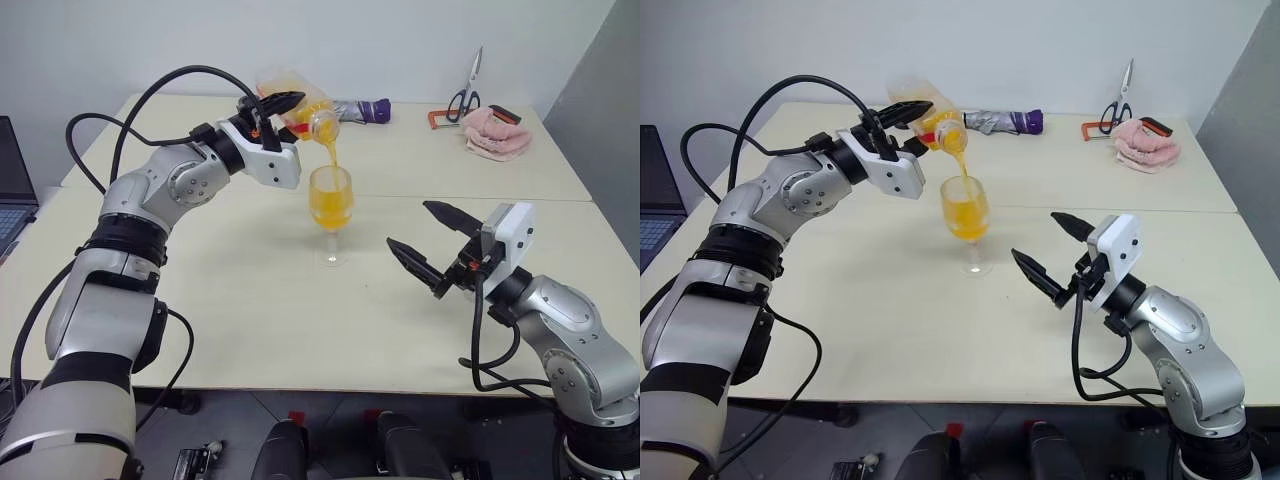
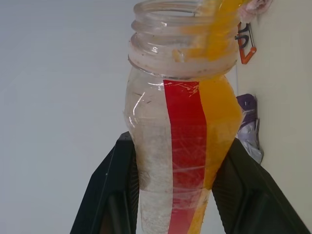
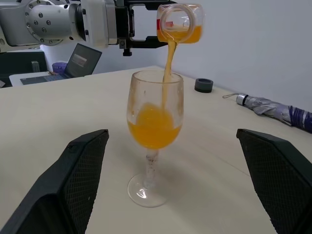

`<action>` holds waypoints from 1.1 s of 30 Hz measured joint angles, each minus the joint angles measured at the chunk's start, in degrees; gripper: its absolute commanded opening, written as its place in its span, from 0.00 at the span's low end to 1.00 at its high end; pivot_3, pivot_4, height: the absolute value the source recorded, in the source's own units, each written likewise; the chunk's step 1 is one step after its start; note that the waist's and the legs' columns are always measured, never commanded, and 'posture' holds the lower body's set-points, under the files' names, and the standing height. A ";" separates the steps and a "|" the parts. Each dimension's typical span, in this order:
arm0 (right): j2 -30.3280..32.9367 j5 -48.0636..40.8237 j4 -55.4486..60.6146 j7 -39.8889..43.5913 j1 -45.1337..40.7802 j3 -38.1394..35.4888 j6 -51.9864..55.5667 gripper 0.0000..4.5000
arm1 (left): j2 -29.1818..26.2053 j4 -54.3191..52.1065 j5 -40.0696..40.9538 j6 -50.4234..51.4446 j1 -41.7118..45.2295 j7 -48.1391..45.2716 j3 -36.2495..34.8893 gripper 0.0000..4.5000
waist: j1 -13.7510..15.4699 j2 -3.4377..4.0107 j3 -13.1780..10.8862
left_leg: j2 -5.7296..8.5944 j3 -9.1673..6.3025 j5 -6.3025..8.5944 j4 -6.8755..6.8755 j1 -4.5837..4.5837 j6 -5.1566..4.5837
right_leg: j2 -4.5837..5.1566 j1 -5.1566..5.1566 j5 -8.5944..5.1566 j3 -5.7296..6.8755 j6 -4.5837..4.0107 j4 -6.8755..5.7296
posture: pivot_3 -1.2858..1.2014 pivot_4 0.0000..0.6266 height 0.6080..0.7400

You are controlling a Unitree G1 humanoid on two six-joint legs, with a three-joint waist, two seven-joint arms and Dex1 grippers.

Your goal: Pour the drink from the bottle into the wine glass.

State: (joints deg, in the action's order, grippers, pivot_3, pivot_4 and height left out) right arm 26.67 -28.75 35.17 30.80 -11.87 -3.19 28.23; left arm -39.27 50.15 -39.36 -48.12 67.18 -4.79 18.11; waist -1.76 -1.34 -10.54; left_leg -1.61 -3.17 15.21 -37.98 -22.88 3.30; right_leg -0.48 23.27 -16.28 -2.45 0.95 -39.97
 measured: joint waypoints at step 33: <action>2.06 -2.97 1.70 1.74 0.21 2.21 2.22 1.00 | -0.58 0.02 -0.14 0.16 0.00 0.42 0.06 0.37 | 0.00 0.00 0.00 | 0.00 0.00 0.00 -0.02 0.00 0.00 | 0.00 0.00 0.00 0.00 0.00 -0.01 | 0.52 0.24 1.00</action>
State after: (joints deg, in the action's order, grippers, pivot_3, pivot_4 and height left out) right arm 28.73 -31.72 36.87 32.55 -11.67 -0.98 30.45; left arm -39.85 50.17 -39.50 -47.96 67.18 -4.38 18.17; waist -1.76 -1.35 -10.54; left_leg -1.61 -3.17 15.21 -38.00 -22.88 3.30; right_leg -0.47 23.27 -16.28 -2.45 0.95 -39.98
